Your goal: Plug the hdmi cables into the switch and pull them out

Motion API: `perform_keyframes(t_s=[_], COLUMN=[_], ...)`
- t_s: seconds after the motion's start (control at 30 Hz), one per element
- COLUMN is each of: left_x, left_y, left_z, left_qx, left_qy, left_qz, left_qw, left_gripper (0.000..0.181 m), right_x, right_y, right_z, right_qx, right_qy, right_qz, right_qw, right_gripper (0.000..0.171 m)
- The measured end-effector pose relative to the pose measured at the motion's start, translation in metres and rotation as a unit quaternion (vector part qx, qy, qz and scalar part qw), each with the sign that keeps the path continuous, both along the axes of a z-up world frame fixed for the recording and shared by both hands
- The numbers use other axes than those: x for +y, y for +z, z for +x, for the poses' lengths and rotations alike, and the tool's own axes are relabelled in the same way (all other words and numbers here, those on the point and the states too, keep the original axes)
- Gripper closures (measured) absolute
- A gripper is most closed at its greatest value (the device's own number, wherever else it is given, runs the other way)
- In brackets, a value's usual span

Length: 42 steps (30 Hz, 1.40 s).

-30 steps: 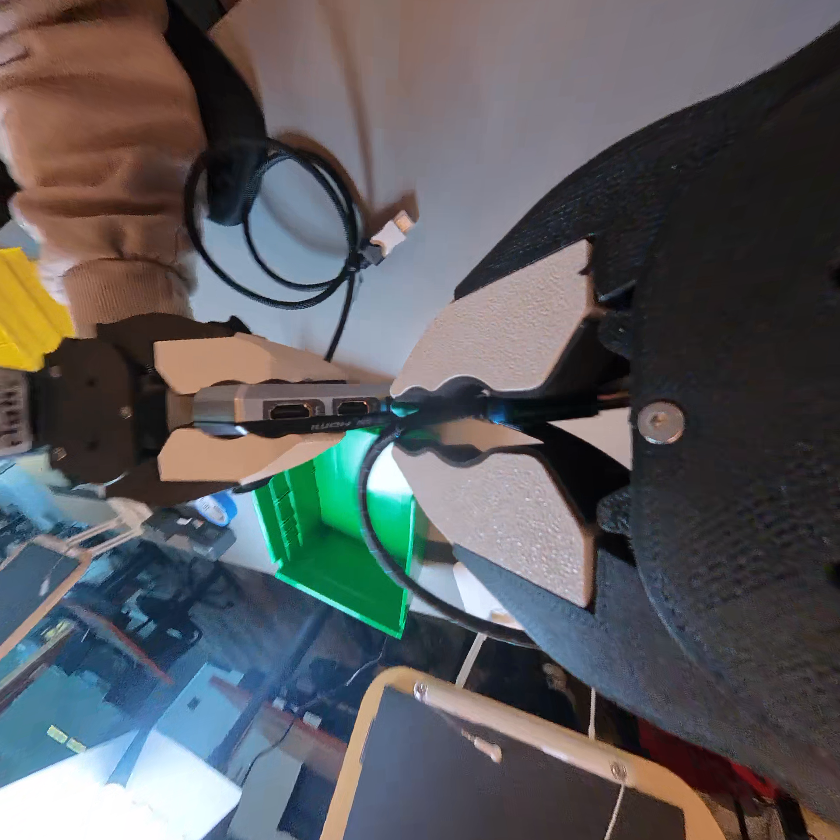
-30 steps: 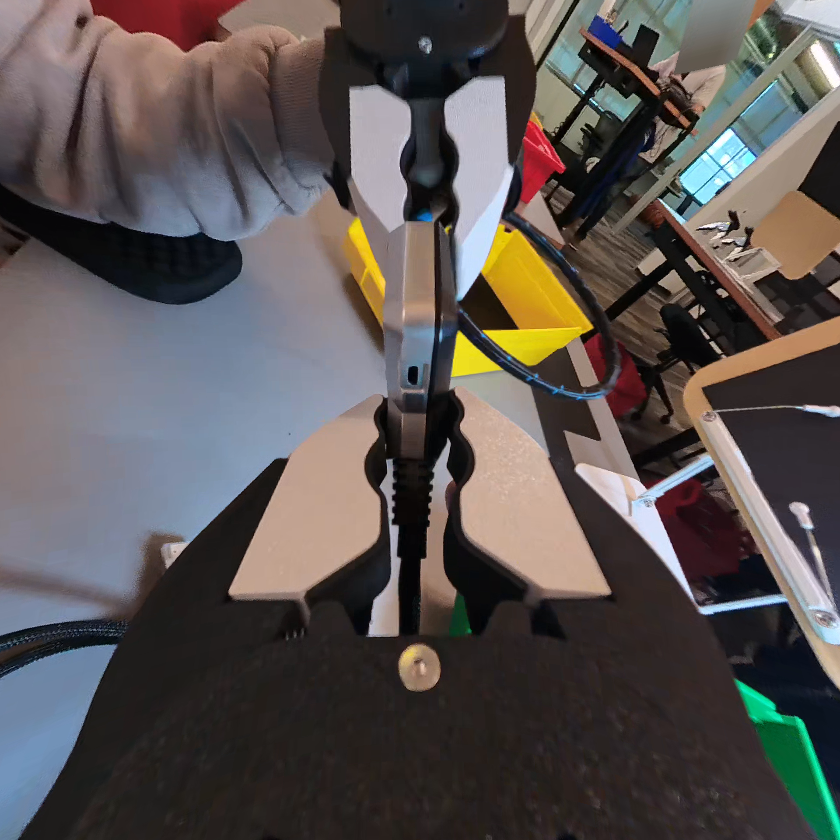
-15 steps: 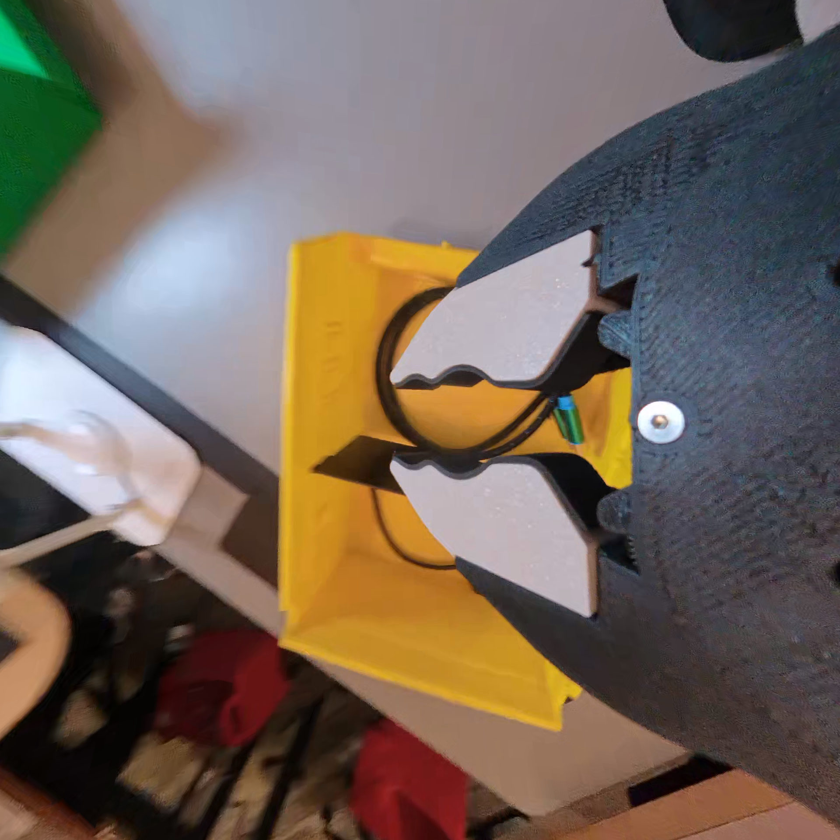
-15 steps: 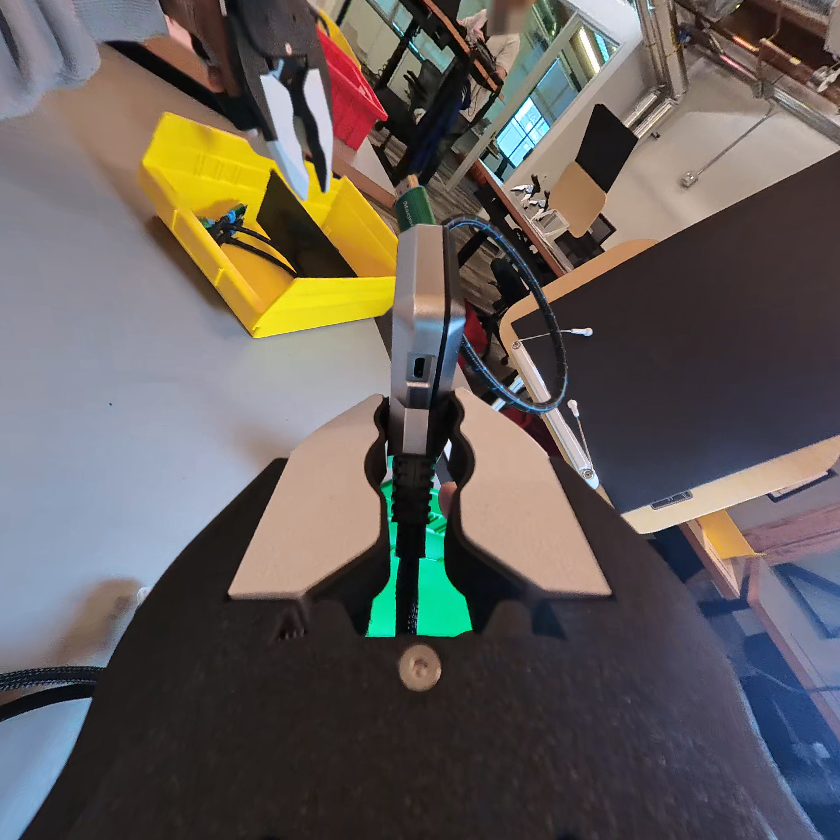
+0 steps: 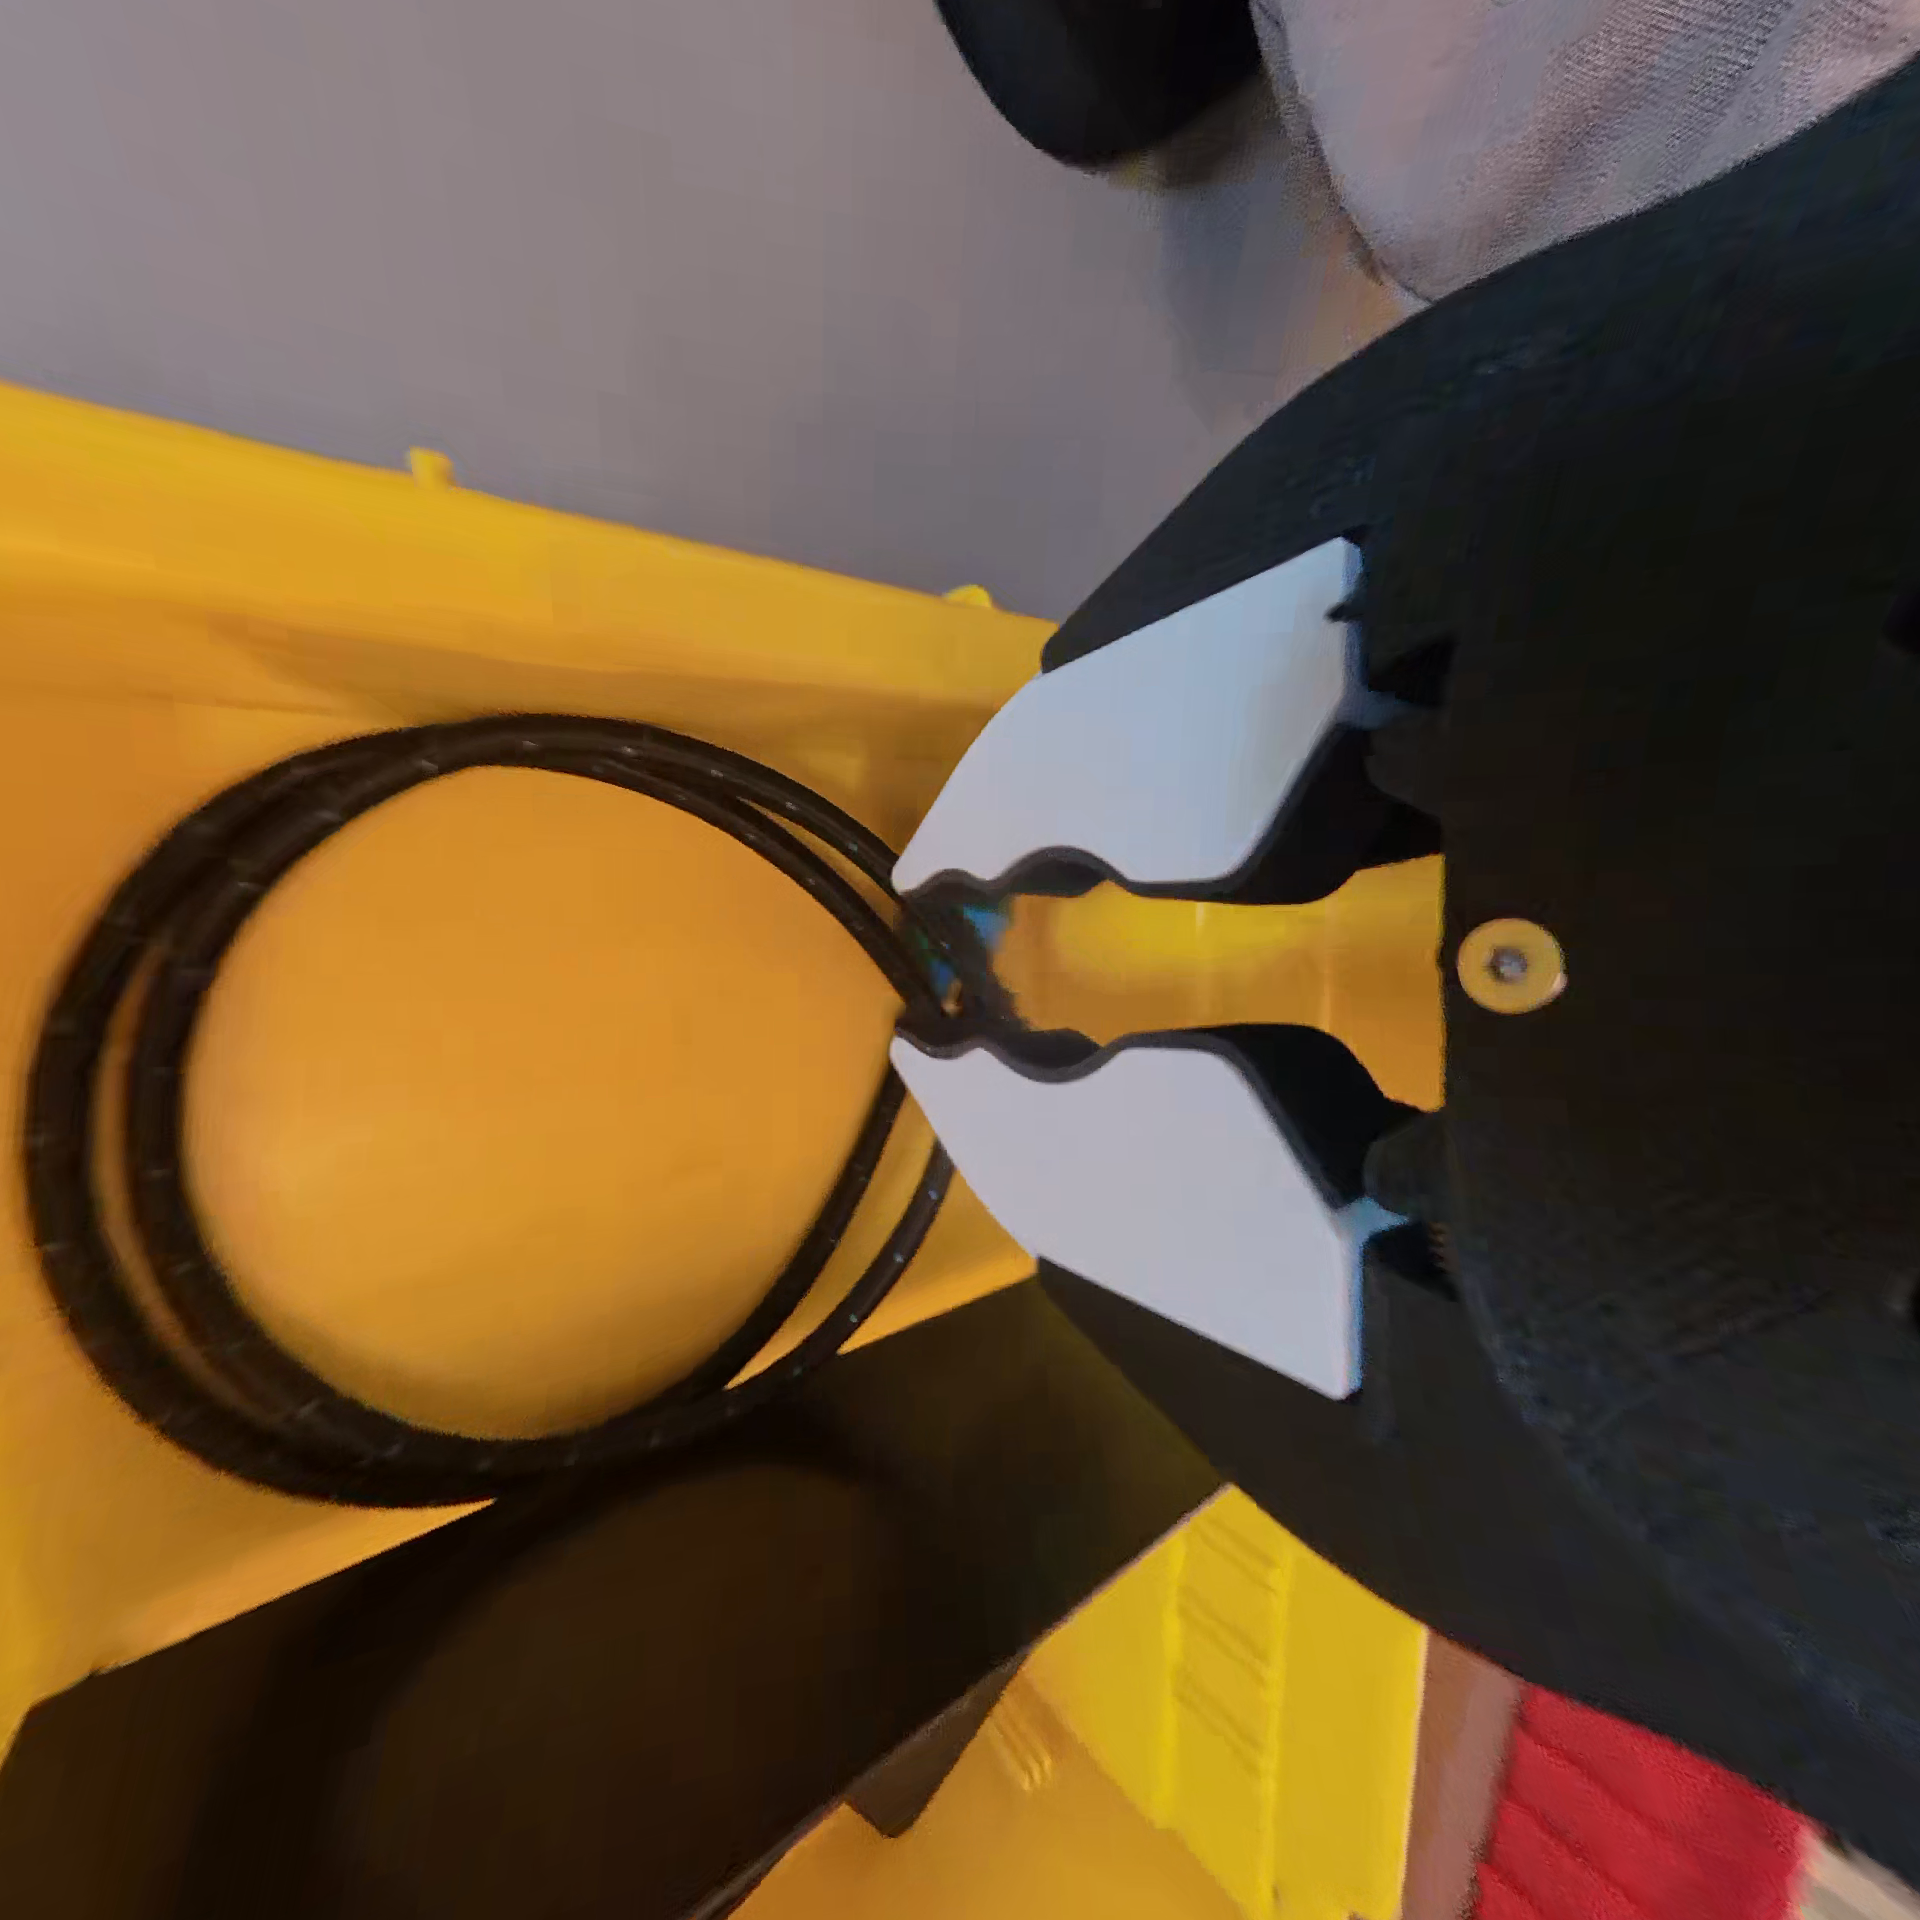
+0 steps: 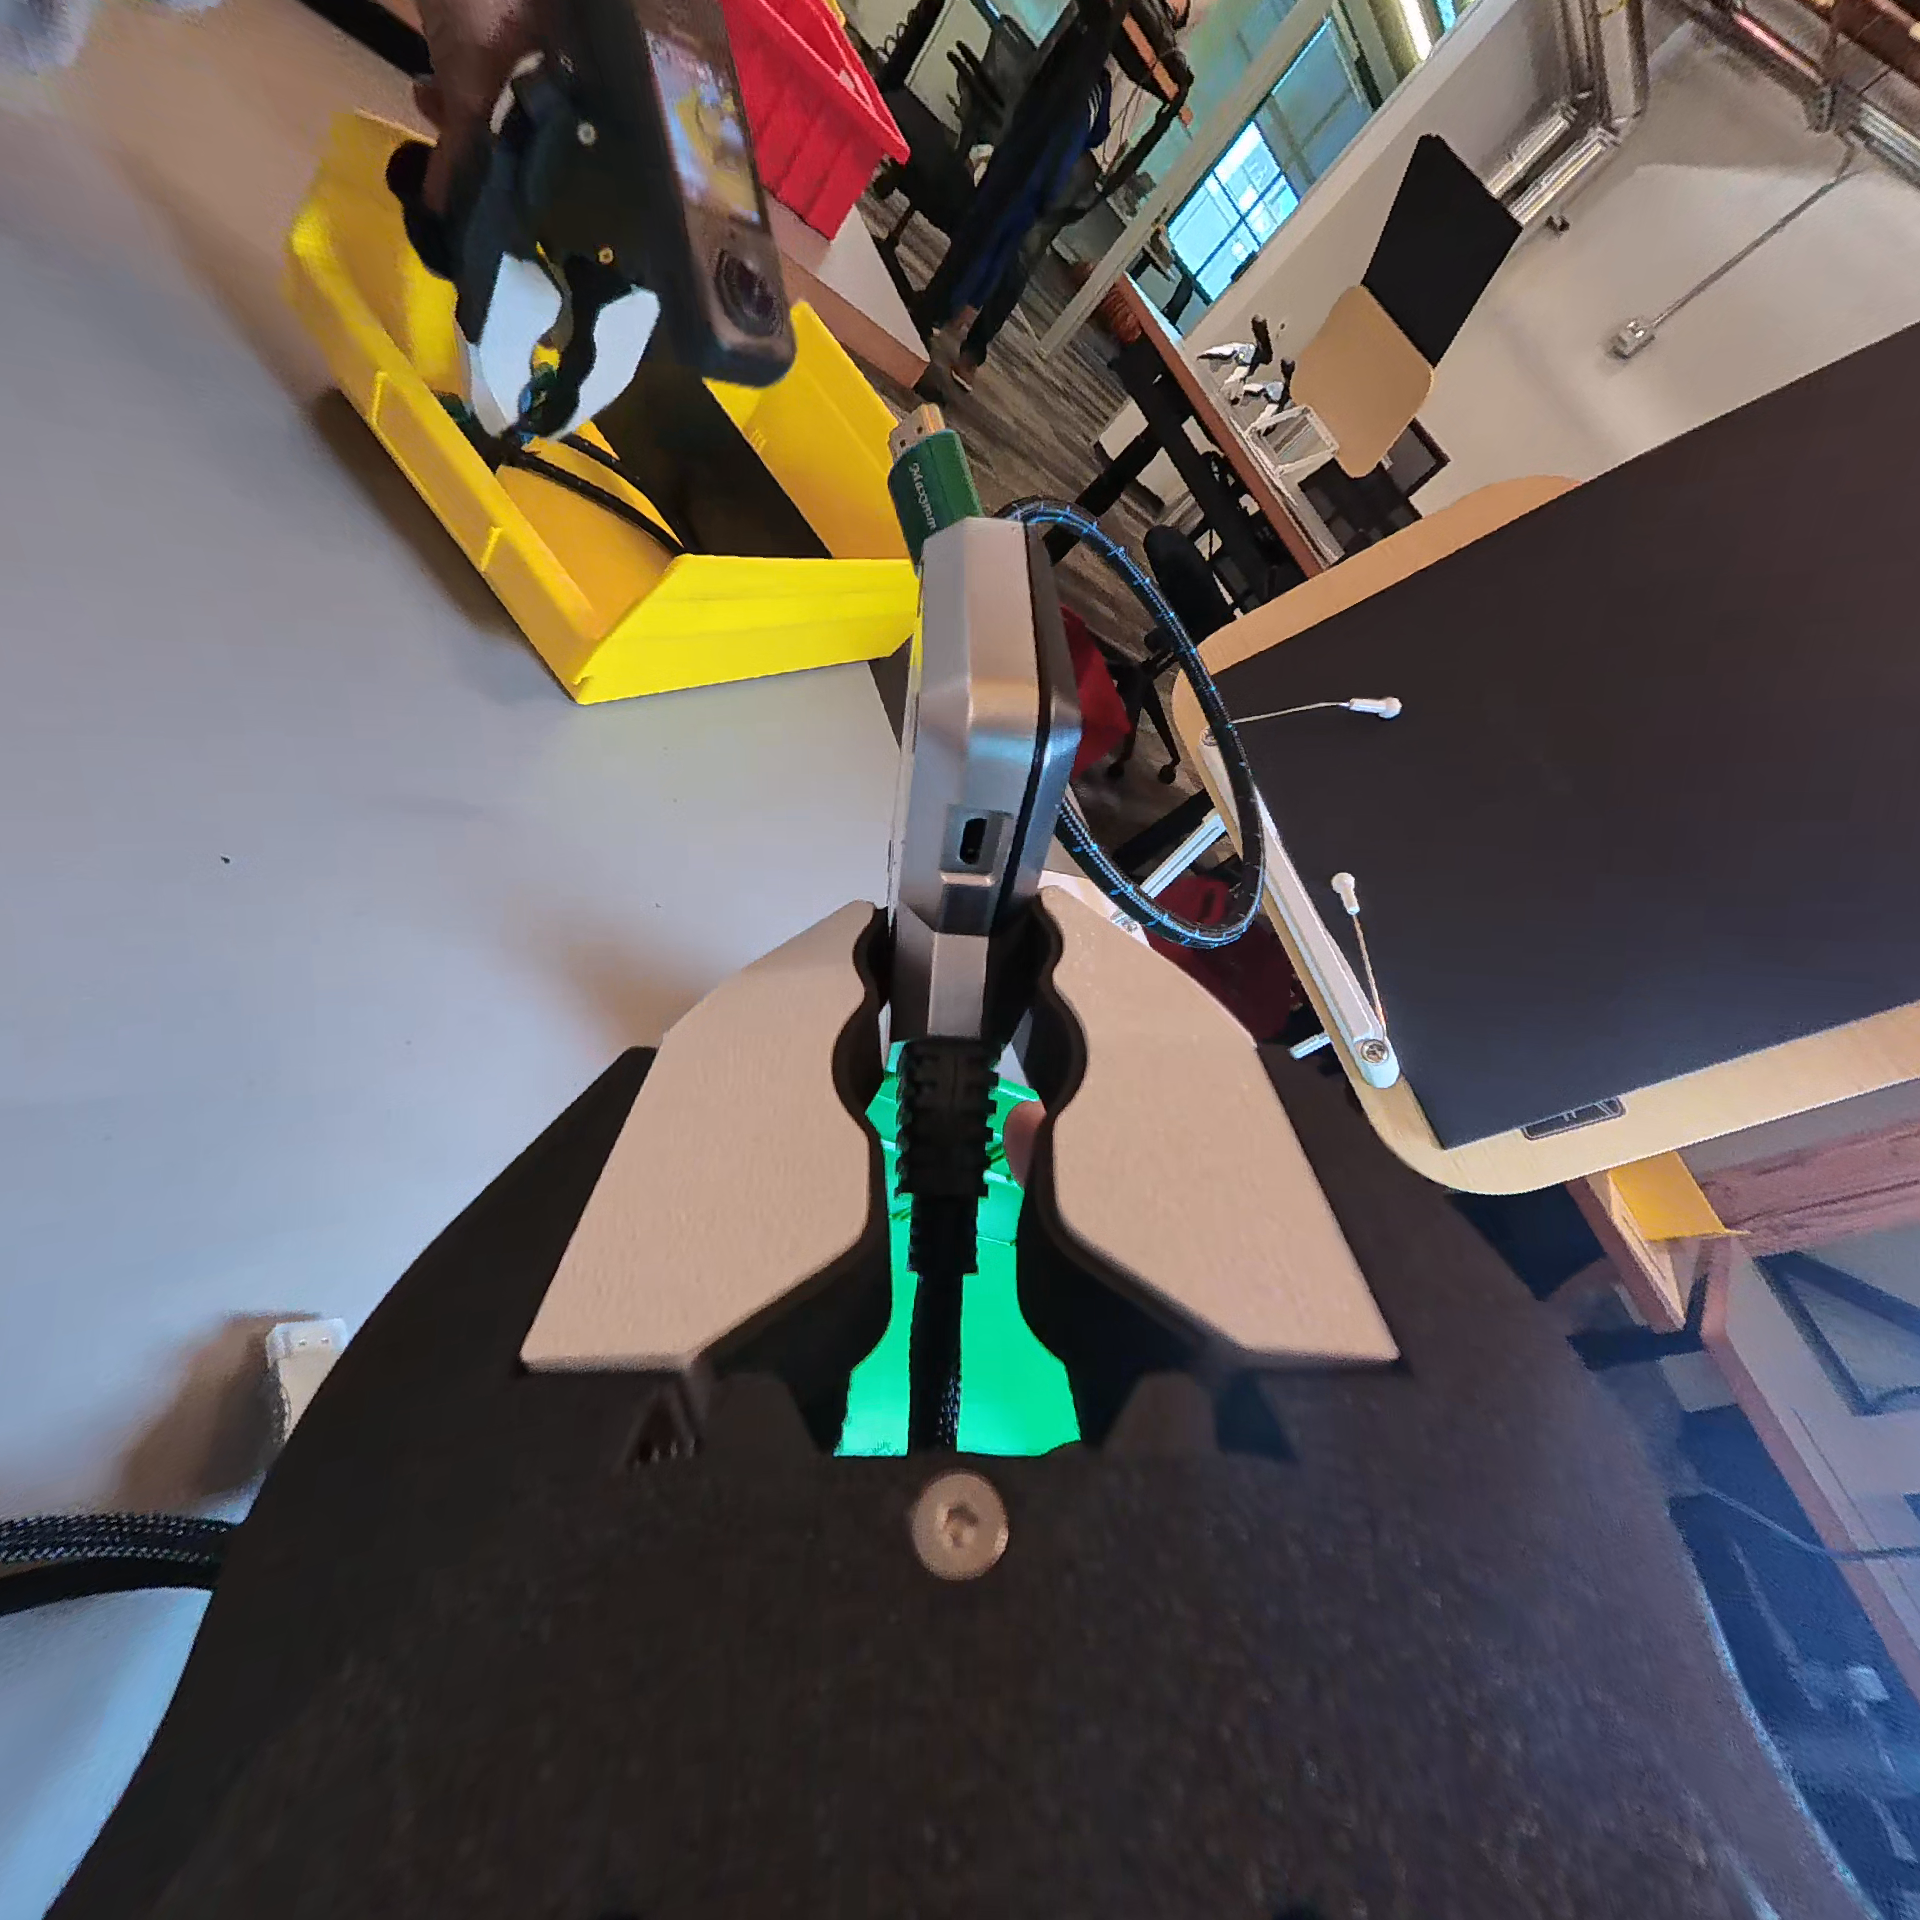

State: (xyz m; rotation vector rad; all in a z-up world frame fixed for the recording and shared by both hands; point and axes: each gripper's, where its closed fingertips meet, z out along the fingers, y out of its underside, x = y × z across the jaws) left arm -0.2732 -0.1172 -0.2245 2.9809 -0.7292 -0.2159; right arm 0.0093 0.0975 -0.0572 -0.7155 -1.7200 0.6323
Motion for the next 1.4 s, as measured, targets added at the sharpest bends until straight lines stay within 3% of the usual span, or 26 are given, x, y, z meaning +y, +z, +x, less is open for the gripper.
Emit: perform_keyframes(t_s=[0.17,0.23,0.27,0.37,0.5,0.63,0.73,0.83,0.97,1.1,1.2,1.3,1.4], left_x=[-0.017,-0.005,-0.004,0.001,0.024,0.05,0.06,0.074,0.087,0.101,0.108,0.103,0.095], left_y=[-0.011,-0.017,-0.018,-0.007,0.054,0.139,0.168,0.155,0.088,0.032,0.012,0.022,0.015], left_z=[-0.007,0.0,0.002,0.009,0.031,0.073,0.118,0.171,0.231,0.262,0.277,0.29,0.275], left_qx=[0.023,0.004,-0.004,-0.029,-0.088,-0.15,-0.185,-0.231,-0.243,-0.263,-0.277,-0.293,-0.241], left_qy=[-0.096,-0.145,-0.155,-0.159,-0.164,-0.182,-0.185,-0.148,-0.174,-0.166,-0.186,-0.274,-0.342], left_qz=[-0.099,-0.063,-0.06,-0.021,0.138,0.337,0.407,0.412,0.353,0.297,0.28,0.299,0.269], left_qw=[0.99,0.987,0.986,0.987,0.973,0.911,0.875,0.869,0.887,0.903,0.9,0.866,0.867], left_gripper=[0.154,0.157,0.167,0.172,0.175,0.174,0.175,0.175,0.175,0.175,0.173,0.142,0.125], right_x=[0.003,0.003,0.003,0.004,0.007,0.006,0.006,0.008,0.011,0.015,0.016,0.018,0.018], right_y=[-0.001,0.001,0.002,0.005,0.012,0.019,0.024,0.028,0.031,0.032,0.032,0.031,0.031], right_z=[0.0,0.0,0.0,0.003,0.006,0.008,0.01,0.012,0.016,0.018,0.018,0.018,0.017], right_qx=[-0.002,0.001,0.003,0.006,0.017,0.029,0.039,0.046,0.05,0.052,0.051,0.05,0.05], right_qy=[-0.004,-0.004,-0.005,-0.008,-0.011,-0.01,-0.011,-0.014,-0.021,-0.025,-0.026,-0.027,-0.026], right_qz=[0.0,-0.003,-0.002,0.0,-0.002,-0.006,-0.008,-0.012,-0.012,-0.014,-0.014,-0.015,-0.02], right_qw=[1.0,1.0,1.0,1.0,1.0,1.0,0.999,0.999,0.998,0.998,0.998,0.998,0.998], right_gripper=[0.147,0.148,0.148,0.148,0.148,0.148,0.148,0.148,0.148,0.147,0.147,0.147,0.147])
